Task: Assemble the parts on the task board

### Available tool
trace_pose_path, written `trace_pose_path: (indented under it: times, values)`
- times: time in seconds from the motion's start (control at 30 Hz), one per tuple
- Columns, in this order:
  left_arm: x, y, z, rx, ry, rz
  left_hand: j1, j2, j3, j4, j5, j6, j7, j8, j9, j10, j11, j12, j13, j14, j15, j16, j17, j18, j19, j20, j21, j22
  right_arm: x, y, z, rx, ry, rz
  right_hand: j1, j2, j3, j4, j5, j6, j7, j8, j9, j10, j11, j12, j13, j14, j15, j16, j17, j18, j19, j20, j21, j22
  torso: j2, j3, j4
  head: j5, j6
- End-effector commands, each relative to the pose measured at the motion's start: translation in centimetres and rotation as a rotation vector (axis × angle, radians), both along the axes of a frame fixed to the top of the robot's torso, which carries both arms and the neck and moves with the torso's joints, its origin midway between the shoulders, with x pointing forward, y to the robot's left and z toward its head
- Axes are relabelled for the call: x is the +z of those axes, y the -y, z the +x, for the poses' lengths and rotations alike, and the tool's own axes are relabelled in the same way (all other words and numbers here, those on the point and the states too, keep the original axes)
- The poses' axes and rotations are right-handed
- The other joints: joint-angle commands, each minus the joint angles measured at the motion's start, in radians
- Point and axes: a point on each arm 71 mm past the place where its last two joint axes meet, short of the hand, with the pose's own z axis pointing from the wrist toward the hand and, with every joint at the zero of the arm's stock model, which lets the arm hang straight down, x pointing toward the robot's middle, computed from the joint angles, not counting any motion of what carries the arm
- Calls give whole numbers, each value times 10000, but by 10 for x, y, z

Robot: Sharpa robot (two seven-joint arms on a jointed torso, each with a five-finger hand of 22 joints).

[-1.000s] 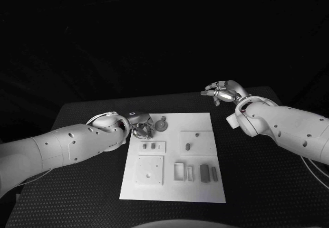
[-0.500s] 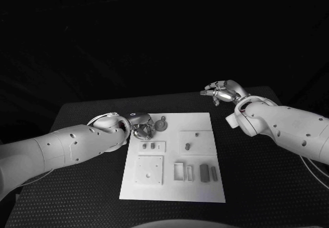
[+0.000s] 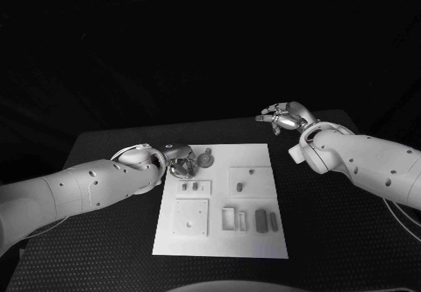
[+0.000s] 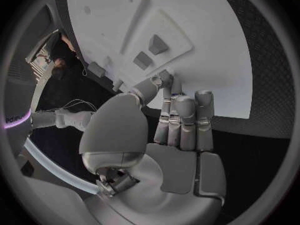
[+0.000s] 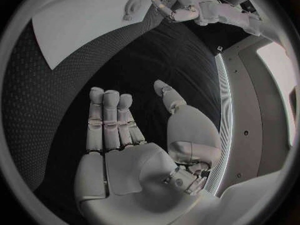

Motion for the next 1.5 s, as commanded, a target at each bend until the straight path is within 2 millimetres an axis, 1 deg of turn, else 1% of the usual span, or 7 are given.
trace_pose_path:
  times: [0.03,0.27,0.53,1.0,1.23,1.37,1.5]
  values:
    - [-8,0,-2,-22,-317,269,71,172,58,-19,40,15,16,18,-6,373,7,11,75,9,-46,-8,-17,580,9,-314,22,-11,0,-2,0,139,41,-1,-22,27,-41,12,45,312,268,41,-12,-1485,163,59,-18,-72,-3,30,-18,286,36,23,-49,5,5,-3,0,3,-2]
    - [-9,1,-2,-24,-389,221,52,165,53,-16,29,-17,31,1,-12,346,15,-18,70,0,-39,-17,-31,571,5,-316,18,-14,0,-1,0,122,45,-7,-21,26,-40,11,45,311,268,42,-14,-1487,163,62,-24,-73,-3,32,-22,286,36,23,-51,8,-3,-11,6,-5,30]
    - [-8,-3,-2,119,-380,65,52,-166,-27,-21,-147,-987,378,-515,-263,164,104,-186,48,-110,47,-34,-89,531,-74,-287,-28,-24,0,1,0,86,50,-18,-21,21,-42,9,44,308,268,42,-16,-1490,164,65,-30,-76,-2,33,-26,286,35,24,-54,10,-3,-9,14,-24,47]
    - [-8,-9,-1,392,-380,169,120,-310,-95,15,-170,-1668,355,-800,-482,230,91,-190,103,-139,36,32,-123,541,-41,-275,4,-9,0,2,0,74,33,-30,-19,12,-42,5,42,303,270,41,-20,-1498,166,66,-41,-84,0,33,-33,286,30,25,-61,14,3,-15,19,-39,64]
    - [-8,-18,3,647,-262,239,119,-309,-97,22,-170,-1679,367,-795,-489,227,91,-194,106,-143,37,33,-128,540,-41,-275,3,-9,-2,5,-1,247,-180,-275,57,39,-17,-46,7,285,274,39,-32,-1519,170,76,-70,-103,4,36,-53,286,16,25,-77,28,2,-19,17,-36,107]
    - [-6,-31,8,1088,-107,-55,86,-339,-31,45,-147,-1323,460,-531,-425,99,178,-268,99,-568,128,-348,-331,473,-336,-183,-182,-54,-3,7,-3,617,-317,-824,730,135,424,-233,-404,329,279,88,-52,-1560,172,41,-210,-136,13,62,-118,286,36,34,-108,70,-2,-12,13,-34,136]
    - [1,-41,13,1678,-145,-853,38,-448,10,48,-161,-1153,473,-367,-351,-212,291,-362,40,-898,242,-741,-537,370,-690,-86,-458,-145,-6,8,-5,1094,-533,-1474,1559,-2,1370,-180,-999,565,231,225,-58,-1438,133,-627,-746,-195,-10,65,-204,285,31,88,-168,108,-5,-12,2,-87,196]
